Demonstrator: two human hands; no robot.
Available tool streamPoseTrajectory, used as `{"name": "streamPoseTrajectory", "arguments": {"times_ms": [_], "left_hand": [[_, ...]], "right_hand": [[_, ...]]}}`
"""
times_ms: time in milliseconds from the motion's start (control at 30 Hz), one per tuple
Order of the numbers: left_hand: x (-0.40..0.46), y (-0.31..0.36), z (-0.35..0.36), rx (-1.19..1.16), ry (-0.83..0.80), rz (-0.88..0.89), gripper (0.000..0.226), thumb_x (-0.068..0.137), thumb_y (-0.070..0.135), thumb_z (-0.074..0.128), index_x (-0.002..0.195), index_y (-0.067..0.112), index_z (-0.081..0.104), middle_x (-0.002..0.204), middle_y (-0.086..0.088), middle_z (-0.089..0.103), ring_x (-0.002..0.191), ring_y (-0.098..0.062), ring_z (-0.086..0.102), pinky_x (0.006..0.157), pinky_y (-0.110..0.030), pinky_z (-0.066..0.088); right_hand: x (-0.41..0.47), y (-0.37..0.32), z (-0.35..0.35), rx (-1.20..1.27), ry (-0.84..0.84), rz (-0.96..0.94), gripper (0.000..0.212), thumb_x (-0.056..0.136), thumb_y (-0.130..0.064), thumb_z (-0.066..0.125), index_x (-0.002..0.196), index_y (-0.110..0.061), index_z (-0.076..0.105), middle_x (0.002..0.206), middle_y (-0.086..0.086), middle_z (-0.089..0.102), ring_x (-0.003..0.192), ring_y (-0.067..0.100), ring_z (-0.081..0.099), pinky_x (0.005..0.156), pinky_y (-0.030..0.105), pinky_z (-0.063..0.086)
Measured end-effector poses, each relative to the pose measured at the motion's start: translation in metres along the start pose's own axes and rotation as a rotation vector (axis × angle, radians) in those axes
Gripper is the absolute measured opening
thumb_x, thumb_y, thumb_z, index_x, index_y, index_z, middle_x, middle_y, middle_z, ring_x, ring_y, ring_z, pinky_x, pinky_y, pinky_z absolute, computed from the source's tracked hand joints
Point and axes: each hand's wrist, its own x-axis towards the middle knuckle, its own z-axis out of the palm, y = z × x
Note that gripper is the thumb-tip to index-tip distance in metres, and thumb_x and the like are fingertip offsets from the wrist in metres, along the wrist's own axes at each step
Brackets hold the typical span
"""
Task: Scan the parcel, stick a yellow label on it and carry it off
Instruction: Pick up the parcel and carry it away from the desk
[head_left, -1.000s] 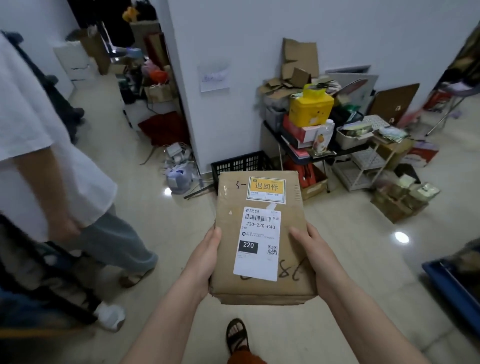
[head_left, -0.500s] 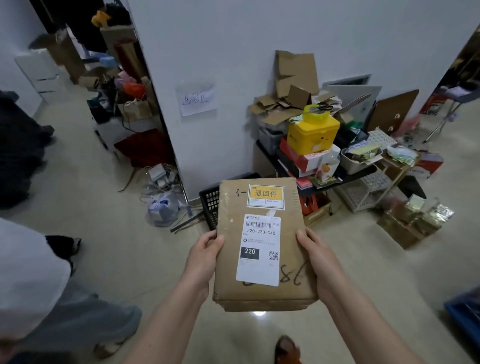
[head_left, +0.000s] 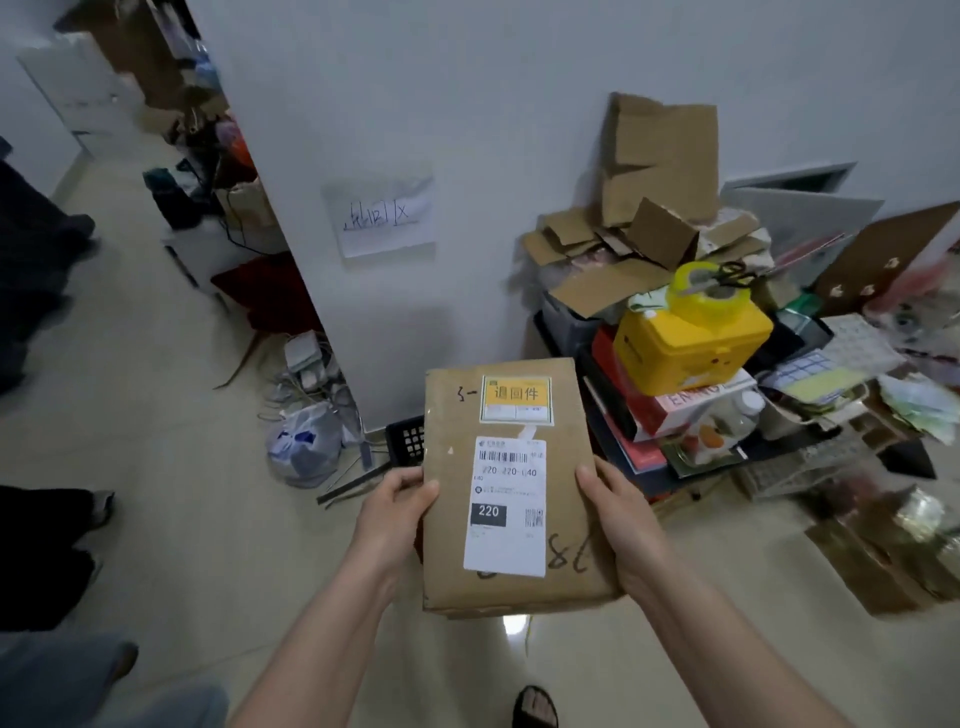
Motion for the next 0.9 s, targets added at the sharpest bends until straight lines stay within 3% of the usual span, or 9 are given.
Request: {"name": "streamPoseTrajectory", "arguments": {"times_ms": [100, 200, 267, 433, 533, 700, 900], "left_hand": [[0.048, 0.009, 0.003, -0.019, 0.026, -0.039, 0.011, 0.090, 0.009, 0.059, 0.101, 0.010, 0.062, 0.093, -0.006, 0.069, 0.078, -0.016, 0.063, 0.072, -0.029, 0.051], [0.101, 0.016, -0.002, -0.035, 0.060, -0.091, 0.017, 0.088, 0.008, 0.061, 0.105, 0.008, 0.062, 0.100, -0.010, 0.070, 0.085, -0.019, 0.064, 0.081, -0.035, 0.051], [0.140, 0.016, -0.005, -0.026, 0.064, -0.120, 0.018, 0.088, 0.009, 0.061, 0.106, 0.008, 0.062, 0.104, -0.010, 0.070, 0.087, -0.020, 0.065, 0.079, -0.033, 0.053], [0.234, 0.022, -0.006, 0.026, 0.067, -0.162, 0.025, 0.089, 0.007, 0.060, 0.113, 0.010, 0.053, 0.110, -0.010, 0.064, 0.084, -0.015, 0.061, 0.065, -0.027, 0.047], [0.285, 0.015, -0.004, 0.109, 0.055, -0.161, 0.043, 0.089, 0.008, 0.059, 0.130, 0.015, 0.047, 0.122, -0.011, 0.062, 0.099, -0.021, 0.062, 0.076, -0.031, 0.050], [0.344, -0.023, 0.011, 0.197, 0.067, -0.209, 0.038, 0.089, 0.010, 0.058, 0.125, 0.020, 0.052, 0.124, -0.002, 0.062, 0.099, -0.015, 0.061, 0.077, -0.030, 0.049], [0.423, -0.104, 0.044, 0.133, 0.097, -0.353, 0.052, 0.085, 0.017, 0.064, 0.131, 0.027, 0.045, 0.112, 0.008, 0.061, 0.084, -0.002, 0.060, 0.056, -0.015, 0.045]], "right_hand": [[0.052, -0.016, 0.016, -0.026, -0.053, 0.022, 0.039, 0.094, -0.035, 0.052, 0.132, -0.025, 0.049, 0.105, 0.000, 0.069, 0.089, 0.015, 0.067, 0.064, 0.027, 0.051], [0.103, -0.026, 0.040, -0.049, -0.071, 0.069, 0.041, 0.093, -0.032, 0.054, 0.132, -0.021, 0.050, 0.107, 0.001, 0.068, 0.094, 0.017, 0.066, 0.076, 0.033, 0.054], [0.138, -0.026, 0.054, -0.066, -0.086, 0.096, 0.039, 0.093, -0.029, 0.055, 0.131, -0.020, 0.051, 0.107, 0.001, 0.069, 0.096, 0.017, 0.066, 0.082, 0.035, 0.054], [0.214, -0.020, 0.089, -0.084, -0.080, 0.172, 0.031, 0.095, -0.020, 0.052, 0.126, -0.023, 0.053, 0.106, 0.000, 0.069, 0.095, 0.015, 0.065, 0.074, 0.026, 0.051], [0.259, -0.009, 0.103, -0.126, -0.069, 0.238, 0.028, 0.096, -0.014, 0.050, 0.123, -0.019, 0.055, 0.103, 0.001, 0.069, 0.093, 0.013, 0.064, 0.070, 0.022, 0.049], [0.335, 0.028, 0.119, -0.192, -0.065, 0.348, 0.027, 0.097, -0.011, 0.047, 0.121, -0.018, 0.057, 0.102, 0.001, 0.068, 0.090, 0.013, 0.064, 0.068, 0.021, 0.049], [0.440, 0.106, 0.132, -0.239, -0.109, 0.451, 0.031, 0.096, -0.006, 0.044, 0.115, -0.028, 0.055, 0.096, -0.005, 0.067, 0.084, 0.012, 0.063, 0.061, 0.026, 0.047]]}}
